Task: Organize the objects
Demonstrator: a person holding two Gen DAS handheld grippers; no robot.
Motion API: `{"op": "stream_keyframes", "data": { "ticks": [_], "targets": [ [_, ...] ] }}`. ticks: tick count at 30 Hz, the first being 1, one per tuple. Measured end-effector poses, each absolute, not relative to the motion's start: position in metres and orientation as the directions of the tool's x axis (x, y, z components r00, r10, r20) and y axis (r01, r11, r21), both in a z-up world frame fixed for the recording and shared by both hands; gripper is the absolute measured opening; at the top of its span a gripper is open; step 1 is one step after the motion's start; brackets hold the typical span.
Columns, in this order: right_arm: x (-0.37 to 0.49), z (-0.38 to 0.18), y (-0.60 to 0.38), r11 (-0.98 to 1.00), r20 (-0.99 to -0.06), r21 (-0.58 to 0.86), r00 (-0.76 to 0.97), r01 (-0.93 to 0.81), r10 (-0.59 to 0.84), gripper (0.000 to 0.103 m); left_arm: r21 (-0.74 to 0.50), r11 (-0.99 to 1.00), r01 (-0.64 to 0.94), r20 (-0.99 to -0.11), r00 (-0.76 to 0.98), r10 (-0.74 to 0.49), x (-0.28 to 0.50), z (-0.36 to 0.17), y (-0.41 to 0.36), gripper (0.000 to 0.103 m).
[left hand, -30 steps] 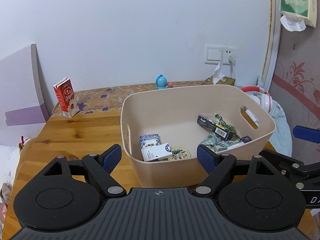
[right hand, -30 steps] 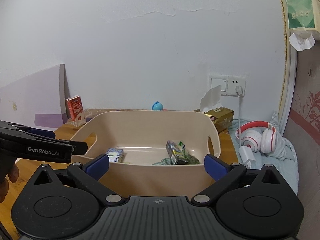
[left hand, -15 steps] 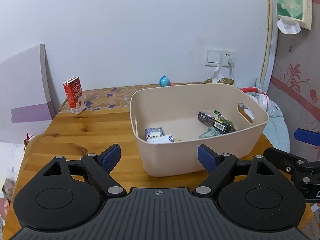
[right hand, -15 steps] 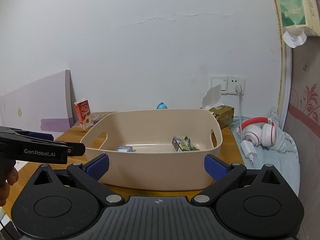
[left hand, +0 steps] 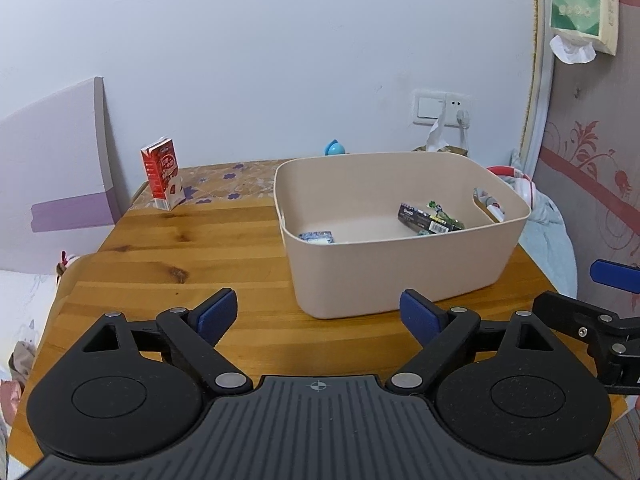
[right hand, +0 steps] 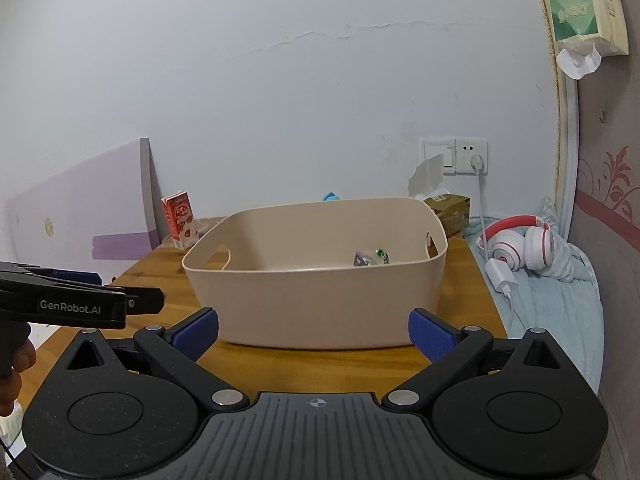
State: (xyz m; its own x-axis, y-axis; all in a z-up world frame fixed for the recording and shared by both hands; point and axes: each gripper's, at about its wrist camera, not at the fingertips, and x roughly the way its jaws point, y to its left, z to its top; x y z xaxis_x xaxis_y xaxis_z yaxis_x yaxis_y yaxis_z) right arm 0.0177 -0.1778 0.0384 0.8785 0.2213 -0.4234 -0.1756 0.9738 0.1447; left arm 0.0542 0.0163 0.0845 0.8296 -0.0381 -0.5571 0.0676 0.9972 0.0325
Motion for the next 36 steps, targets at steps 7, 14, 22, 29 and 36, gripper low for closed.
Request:
{"op": "stream_keyframes", "data": {
  "ticks": [7, 14, 22, 29, 36],
  "targets": [
    [-0.002, 0.041, -0.177, 0.979, -0.407, 0.123, 0.891, -0.164, 0.200, 0.103, 0.019, 0.996, 0.083, -0.547, 0.835, -0.059, 0.033, 0.088, 0.020, 0.092],
    [-0.024, 0.045, -0.170, 0.975, -0.386, 0.124, 0.896, -0.183, 0.217, 0.103, 0.026, 0.996, 0.080, -0.535, 0.843, -0.054, 0.012, 0.091, 0.023, 0.093],
    [-0.051, 0.055, -0.162, 0.972, -0.354, 0.109, 0.906, -0.206, 0.232, 0.103, 0.008, 0.996, 0.089, -0.531, 0.845, -0.071, -0.015, 0.097, 0.029, 0.094],
    [-0.069, 0.058, -0.158, 0.972, -0.343, 0.098, 0.910, -0.212, 0.233, 0.103, -0.008, 0.996, 0.091, -0.540, 0.838, -0.081, -0.036, 0.102, 0.039, 0.094],
    [-0.088, 0.065, -0.153, 0.975, -0.325, 0.073, 0.919, -0.209, 0.222, 0.103, 0.008, 0.996, 0.085, -0.537, 0.841, -0.068, -0.055, 0.107, 0.044, 0.094]
  ]
}}
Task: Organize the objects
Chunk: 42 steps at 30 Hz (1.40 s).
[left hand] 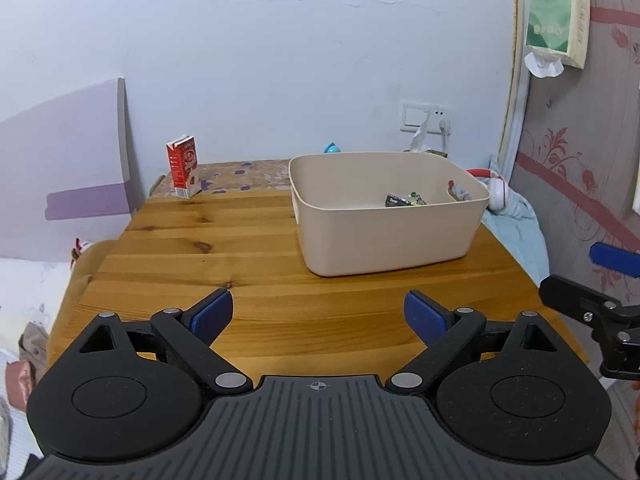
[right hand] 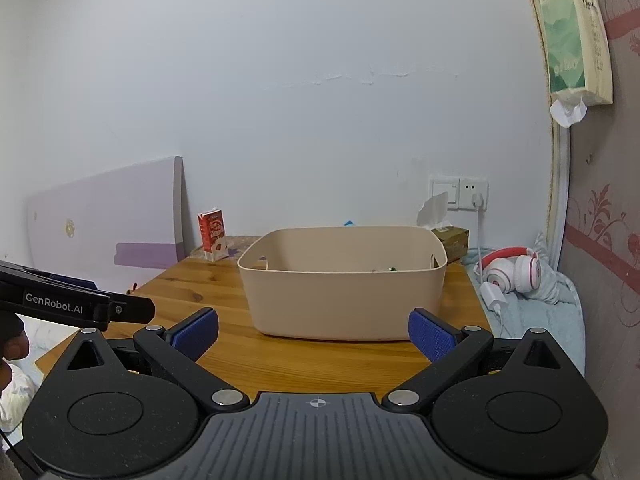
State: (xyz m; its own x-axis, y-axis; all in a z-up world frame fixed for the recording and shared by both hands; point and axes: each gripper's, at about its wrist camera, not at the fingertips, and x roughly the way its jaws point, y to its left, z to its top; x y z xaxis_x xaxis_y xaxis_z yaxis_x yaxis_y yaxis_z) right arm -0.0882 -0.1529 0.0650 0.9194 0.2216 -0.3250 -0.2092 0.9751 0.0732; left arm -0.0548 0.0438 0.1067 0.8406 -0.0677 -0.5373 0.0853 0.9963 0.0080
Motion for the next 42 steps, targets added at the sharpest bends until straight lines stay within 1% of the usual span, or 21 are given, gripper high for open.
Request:
{"op": "stream_keyframes", "data": {
  "ticks": [16, 42],
  "targets": [
    [-0.111, 0.066, -0.147, 0.968, -0.329, 0.070, 0.910, -0.241, 0.250, 0.103, -0.015, 0.994, 0.111, -0.544, 0.833, -0.101, -0.082, 0.107, 0.046, 0.094],
    [-0.114, 0.065, -0.146, 0.967, -0.350, 0.060, 0.902, -0.248, 0.253, 0.103, 0.017, 0.993, 0.120, -0.540, 0.836, -0.092, -0.088, 0.113, 0.042, 0.094]
  ]
}}
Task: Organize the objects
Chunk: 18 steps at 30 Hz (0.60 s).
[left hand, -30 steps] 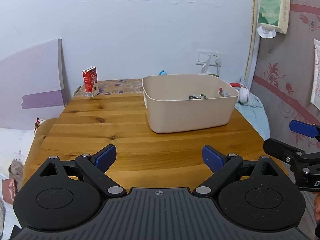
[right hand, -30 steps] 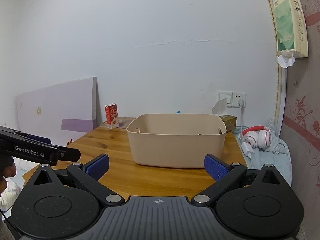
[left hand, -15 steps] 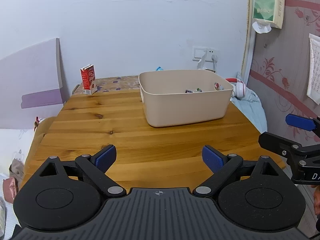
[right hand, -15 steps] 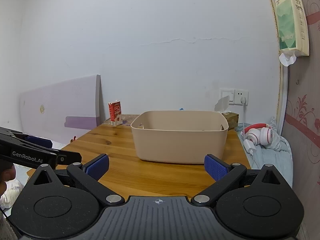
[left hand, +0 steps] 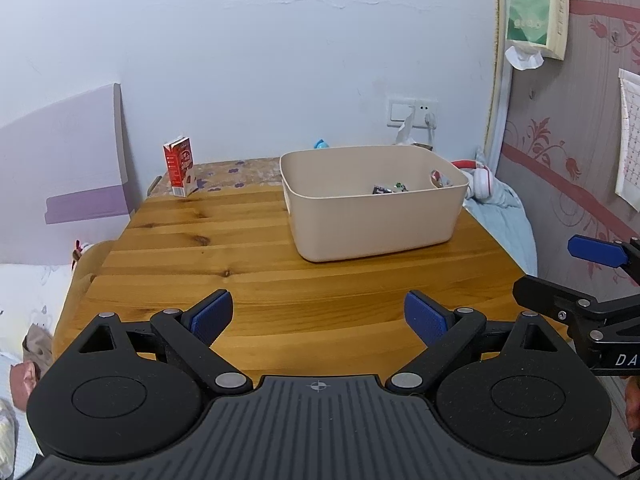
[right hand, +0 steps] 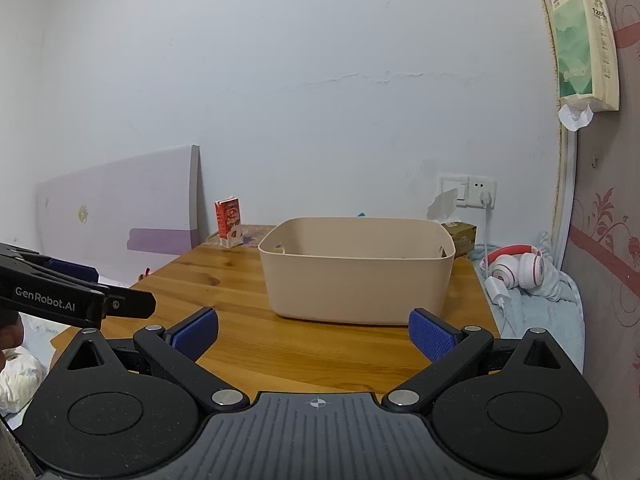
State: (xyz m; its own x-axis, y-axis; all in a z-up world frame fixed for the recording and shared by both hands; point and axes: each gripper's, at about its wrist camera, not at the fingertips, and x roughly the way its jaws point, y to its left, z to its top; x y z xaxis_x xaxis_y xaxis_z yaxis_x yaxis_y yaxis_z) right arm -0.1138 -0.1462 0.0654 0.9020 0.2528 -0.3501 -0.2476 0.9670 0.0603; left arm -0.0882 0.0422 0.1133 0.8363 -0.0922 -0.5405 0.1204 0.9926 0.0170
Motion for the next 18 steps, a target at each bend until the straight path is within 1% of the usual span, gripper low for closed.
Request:
{"op": "stream_keyframes", "data": {
  "ticks": [8, 18],
  "targets": [
    [-0.108, 0.067, -0.146, 0.964, -0.352, 0.068, 0.898, -0.257, 0.264, 0.103, 0.027, 0.992, 0.125, -0.561, 0.823, -0.089, -0.076, 0.109, 0.040, 0.094],
    [-0.095, 0.064, -0.145, 0.968, -0.387, 0.059, 0.888, -0.243, 0.247, 0.103, 0.032, 0.992, 0.126, -0.579, 0.811, -0.084, -0.061, 0.100, 0.041, 0.094]
  ]
}}
